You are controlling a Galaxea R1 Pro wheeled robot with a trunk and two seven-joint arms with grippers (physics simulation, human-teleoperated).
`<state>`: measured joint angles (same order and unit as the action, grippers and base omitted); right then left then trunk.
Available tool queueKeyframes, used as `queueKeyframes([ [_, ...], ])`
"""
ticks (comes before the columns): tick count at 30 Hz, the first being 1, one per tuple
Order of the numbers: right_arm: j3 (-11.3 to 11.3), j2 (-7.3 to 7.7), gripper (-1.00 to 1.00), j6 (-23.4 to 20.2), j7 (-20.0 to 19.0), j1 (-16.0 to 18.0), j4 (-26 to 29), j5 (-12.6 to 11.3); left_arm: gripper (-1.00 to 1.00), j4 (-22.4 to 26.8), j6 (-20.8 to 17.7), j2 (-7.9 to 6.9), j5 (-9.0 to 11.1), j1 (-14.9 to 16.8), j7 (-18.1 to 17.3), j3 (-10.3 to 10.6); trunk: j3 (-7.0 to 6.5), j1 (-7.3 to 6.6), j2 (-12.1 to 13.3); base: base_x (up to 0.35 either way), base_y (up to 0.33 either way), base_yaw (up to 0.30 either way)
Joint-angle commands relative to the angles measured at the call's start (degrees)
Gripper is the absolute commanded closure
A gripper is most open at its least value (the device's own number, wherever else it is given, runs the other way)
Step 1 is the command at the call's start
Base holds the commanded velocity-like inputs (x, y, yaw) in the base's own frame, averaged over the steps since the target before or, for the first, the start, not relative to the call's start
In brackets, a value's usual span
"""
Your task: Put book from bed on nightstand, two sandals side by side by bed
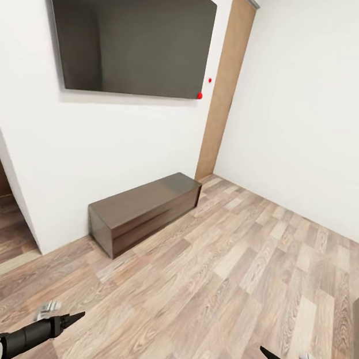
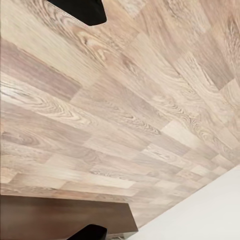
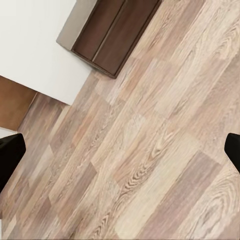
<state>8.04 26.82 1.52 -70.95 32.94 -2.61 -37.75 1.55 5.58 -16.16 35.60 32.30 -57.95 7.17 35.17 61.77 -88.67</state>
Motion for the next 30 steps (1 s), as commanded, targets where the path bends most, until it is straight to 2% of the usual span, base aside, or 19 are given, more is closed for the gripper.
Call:
queueKeyframes([
  [1, 0.5, -0.01, -1.0, 0.2, -0.2, 0.1, -0.2, -0.5, -1.0, -0.1, 0.6, -0.01, 0.3, 0.0, -0.1, 0.5, 0.06, 0.03, 0.0, 0.323, 0.0, 0.0],
  [30, 0.5, -0.32, -1.0, 0.2, -0.2, 0.1, -0.2, -0.5, -1.0, -0.1, 0.6, 0.0, 0.3, 0.0, 0.0, 0.5, 0.06, 0.03, 0.0, 0.323, -0.088, 0.0],
])
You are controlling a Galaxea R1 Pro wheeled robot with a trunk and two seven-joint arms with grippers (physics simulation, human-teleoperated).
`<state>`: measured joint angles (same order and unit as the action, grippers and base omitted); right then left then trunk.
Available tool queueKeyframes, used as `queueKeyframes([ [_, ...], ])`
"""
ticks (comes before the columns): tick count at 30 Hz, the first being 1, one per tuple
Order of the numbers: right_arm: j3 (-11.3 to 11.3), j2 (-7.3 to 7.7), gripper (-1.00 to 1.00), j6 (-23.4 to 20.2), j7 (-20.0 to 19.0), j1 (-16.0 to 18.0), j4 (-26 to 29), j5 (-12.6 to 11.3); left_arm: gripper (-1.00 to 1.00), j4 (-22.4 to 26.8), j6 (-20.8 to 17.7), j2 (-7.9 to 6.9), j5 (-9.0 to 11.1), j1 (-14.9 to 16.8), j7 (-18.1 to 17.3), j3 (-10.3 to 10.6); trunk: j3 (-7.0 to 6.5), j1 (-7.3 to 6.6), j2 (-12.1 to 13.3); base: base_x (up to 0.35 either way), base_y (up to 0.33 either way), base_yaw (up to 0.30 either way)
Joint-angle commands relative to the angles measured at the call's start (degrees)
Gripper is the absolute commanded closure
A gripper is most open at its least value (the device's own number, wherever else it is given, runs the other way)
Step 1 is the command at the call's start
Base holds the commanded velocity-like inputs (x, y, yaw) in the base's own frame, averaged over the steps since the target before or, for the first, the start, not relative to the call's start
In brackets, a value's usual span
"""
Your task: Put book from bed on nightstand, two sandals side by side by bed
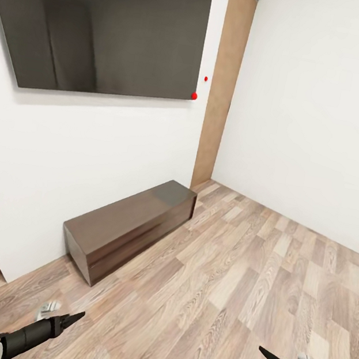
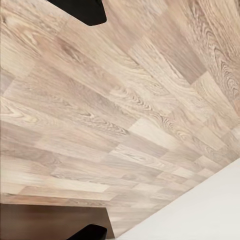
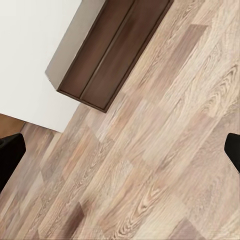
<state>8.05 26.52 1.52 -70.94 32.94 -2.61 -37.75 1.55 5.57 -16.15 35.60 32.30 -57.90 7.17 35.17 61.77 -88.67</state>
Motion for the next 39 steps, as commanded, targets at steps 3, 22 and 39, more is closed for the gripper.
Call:
queueKeyframes([
  [3, 0.5, -0.05, -1.0, 0.2, -0.2, 0.1, -0.2, -0.5, -1.0, -0.1, 0.6, 0.0, 0.3, 0.0, 0.0, 0.5, 0.06, 0.03, 0.0, 0.328, -0.015, 0.0],
  [22, 0.6, -0.06, -1.0, 0.2, -0.2, 0.1, -0.2, -0.5, -1.0, -0.1, 0.6, -0.01, 0.3, 0.0, 0.0, 0.5, 0.06, 0.03, 0.0, 0.332, -0.001, -0.059],
  [39, 0.6, -0.06, -1.0, 0.2, -0.2, 0.1, -0.2, -0.5, -1.0, -0.1, 0.6, 0.06, 0.3, 0.0, 0.0, 0.6, 0.06, 0.03, 0.0, 0.333, 0.0, -0.143],
])
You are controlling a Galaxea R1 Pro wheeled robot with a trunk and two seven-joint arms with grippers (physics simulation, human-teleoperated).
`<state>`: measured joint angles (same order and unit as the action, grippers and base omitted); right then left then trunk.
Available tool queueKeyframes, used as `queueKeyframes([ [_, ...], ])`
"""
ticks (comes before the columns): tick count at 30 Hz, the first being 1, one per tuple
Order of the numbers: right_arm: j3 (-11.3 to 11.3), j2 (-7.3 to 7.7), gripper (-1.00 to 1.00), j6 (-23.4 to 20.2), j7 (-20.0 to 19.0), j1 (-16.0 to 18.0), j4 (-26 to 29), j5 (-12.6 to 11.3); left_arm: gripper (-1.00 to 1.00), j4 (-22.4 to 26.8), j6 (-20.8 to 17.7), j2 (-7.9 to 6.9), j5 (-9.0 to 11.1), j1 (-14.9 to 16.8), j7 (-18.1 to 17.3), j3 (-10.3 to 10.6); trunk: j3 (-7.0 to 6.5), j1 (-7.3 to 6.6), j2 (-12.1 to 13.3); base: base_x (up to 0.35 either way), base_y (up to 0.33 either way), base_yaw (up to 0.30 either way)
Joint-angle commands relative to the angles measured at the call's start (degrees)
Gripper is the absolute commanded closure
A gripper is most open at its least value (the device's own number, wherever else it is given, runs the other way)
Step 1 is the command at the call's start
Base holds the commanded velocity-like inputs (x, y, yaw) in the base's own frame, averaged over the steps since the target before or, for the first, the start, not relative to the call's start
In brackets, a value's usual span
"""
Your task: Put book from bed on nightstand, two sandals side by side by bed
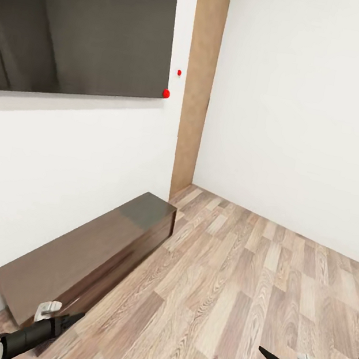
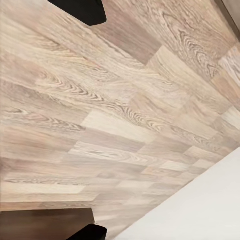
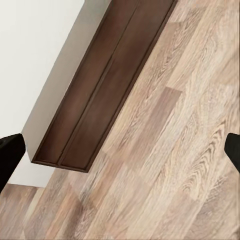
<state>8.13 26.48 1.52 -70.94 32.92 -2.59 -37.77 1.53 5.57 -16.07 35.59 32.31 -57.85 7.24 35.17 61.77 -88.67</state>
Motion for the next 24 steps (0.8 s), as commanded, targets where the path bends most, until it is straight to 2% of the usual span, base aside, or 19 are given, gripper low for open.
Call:
queueKeyframes([
  [1, 0.5, -0.02, -1.0, 0.2, -0.2, 0.1, -0.2, -0.5, -1.0, 0.0, 0.6, 0.11, 0.3, 0.0, -0.1, 0.5, 0.06, 0.03, 0.0, 0.333, 0.0, -0.266],
  [14, 0.4, -0.02, -1.0, 0.2, -0.2, 0.1, -0.2, -0.5, -1.0, 0.0, 0.6, 0.77, 0.3, 0.0, -0.1, 0.5, 0.06, 0.03, 0.0, 0.332, 0.0, -0.263],
  [24, 0.5, -0.02, -1.0, 0.2, -0.3, 0.1, -0.2, -0.5, -1.0, 0.0, 0.6, 0.77, 0.3, 0.0, 0.0, 0.5, 0.06, 0.03, 0.0, 0.332, 0.0, -0.03],
])
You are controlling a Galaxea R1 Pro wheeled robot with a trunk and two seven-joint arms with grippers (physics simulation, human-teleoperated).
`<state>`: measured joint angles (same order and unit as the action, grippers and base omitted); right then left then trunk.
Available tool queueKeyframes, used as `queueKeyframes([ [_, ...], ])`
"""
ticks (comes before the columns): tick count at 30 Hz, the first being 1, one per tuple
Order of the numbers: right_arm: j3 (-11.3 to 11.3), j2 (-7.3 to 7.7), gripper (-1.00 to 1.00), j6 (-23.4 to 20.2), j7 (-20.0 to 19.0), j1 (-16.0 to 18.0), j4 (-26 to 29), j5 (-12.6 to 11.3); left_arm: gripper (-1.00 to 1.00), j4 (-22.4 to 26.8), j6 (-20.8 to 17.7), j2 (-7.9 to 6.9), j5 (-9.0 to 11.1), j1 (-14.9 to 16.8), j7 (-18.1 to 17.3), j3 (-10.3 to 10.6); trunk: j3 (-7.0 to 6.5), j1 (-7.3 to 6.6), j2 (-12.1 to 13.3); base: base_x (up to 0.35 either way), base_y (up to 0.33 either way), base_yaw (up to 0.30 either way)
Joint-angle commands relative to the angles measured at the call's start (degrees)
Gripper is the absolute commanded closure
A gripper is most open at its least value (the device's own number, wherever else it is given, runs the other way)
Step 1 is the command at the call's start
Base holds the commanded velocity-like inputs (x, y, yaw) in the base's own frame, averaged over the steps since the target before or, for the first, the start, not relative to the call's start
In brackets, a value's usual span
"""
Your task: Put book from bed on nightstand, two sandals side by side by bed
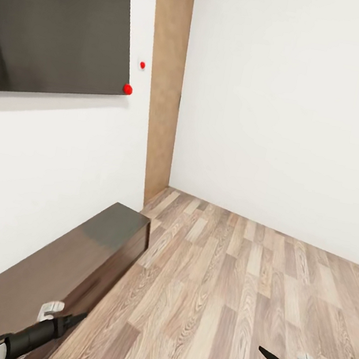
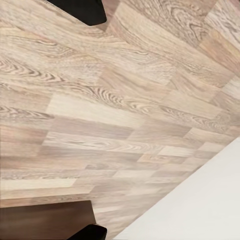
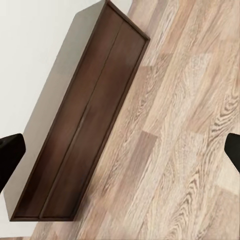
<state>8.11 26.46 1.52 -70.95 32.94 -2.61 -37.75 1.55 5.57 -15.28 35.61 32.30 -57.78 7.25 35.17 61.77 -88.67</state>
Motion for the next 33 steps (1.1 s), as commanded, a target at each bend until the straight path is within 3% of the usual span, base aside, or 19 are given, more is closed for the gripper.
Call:
queueKeyframes([
  [1, 0.5, -0.03, -1.0, 0.2, -0.2, 0.1, -0.2, -0.5, -1.0, -0.1, 0.6, -0.01, 0.3, 0.0, 0.0, 0.5, 0.06, 0.03, 0.0, 0.332, 0.0, -0.002],
  [12, 0.5, -0.04, -1.0, 0.2, -0.2, 0.1, -0.2, -0.5, -1.0, -0.1, 0.6, -0.01, 0.3, 0.0, 0.6, 0.5, 0.06, 0.03, 0.0, 0.089, 0.0, -0.032],
  [33, 0.4, -0.02, -1.0, 0.2, -0.2, 0.1, -0.2, -0.5, -1.0, -0.1, 0.6, -0.01, 0.3, 0.0, 0.6, 0.5, 0.06, 0.03, 0.0, 0.001, 0.0, -0.261],
])
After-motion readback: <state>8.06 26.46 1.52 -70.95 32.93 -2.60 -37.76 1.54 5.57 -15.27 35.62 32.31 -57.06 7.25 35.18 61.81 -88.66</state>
